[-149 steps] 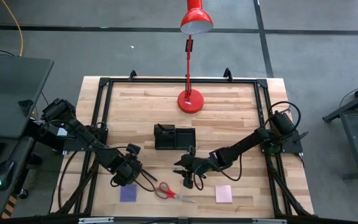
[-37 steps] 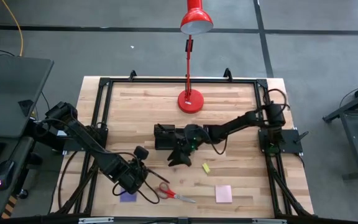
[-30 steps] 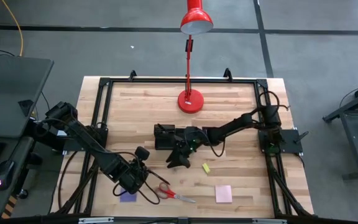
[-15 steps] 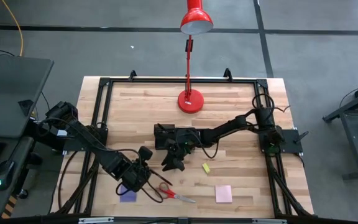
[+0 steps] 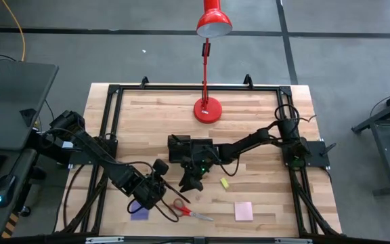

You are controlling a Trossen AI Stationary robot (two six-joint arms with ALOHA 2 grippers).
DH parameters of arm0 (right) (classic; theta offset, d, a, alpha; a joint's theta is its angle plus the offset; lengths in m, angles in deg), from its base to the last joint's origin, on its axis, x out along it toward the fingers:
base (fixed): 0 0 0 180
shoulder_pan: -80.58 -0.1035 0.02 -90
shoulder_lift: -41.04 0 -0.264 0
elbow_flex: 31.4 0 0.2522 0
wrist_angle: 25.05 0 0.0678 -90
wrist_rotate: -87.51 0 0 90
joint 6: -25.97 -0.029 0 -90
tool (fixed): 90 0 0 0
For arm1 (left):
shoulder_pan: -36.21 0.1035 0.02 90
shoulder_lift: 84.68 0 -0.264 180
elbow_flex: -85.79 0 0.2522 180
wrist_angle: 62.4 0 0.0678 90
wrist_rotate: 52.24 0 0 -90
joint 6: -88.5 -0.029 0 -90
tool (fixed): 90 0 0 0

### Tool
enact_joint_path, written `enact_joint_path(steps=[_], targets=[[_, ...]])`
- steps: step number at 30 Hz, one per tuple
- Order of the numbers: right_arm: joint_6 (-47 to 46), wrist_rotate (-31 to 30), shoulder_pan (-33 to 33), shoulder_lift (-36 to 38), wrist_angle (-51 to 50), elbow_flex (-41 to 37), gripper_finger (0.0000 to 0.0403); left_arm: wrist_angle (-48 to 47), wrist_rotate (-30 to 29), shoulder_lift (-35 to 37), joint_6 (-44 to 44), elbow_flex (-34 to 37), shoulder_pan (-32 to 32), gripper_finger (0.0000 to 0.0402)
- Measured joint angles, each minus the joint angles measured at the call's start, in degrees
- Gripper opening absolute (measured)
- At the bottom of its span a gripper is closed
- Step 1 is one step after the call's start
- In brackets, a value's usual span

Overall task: Pick and place office supplies into organizer
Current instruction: Put the black pen into the desk organizer

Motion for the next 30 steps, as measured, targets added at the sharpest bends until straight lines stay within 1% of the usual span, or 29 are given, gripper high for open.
enact_joint_path(steps=[4,8,16,19,23,30], targets=[[0.0,0.0,0.0,0.0,0.4,0.0,0.0209,0.3,-0.2,0.0,-1.9,-1.7,0.7,0.0000],[0.0,0.0,0.0,0.0,0.5,0.0,0.0209,-0.1,1.7,0.0,-2.7,-3.1,1.8,0.0000],[-0.2,0.7,0.0,0.0,0.5,0.0,0.0209,0.4,5.6,0.0,-3.6,-3.2,2.6,0.0000],[-0.7,1.1,0.2,0.0,0.5,0.0,0.0209,0.4,5.9,0.0,-3.6,-3.2,2.6,0.0000],[-1.5,1.1,0.6,0.0,0.5,0.0,0.0209,0.8,9.3,0.0,-3.6,-3.2,2.6,0.0000],[-1.6,0.6,1.3,0.0,0.2,0.0,0.0209,2.1,12.1,-0.2,-3.6,-3.2,2.6,0.0000]])
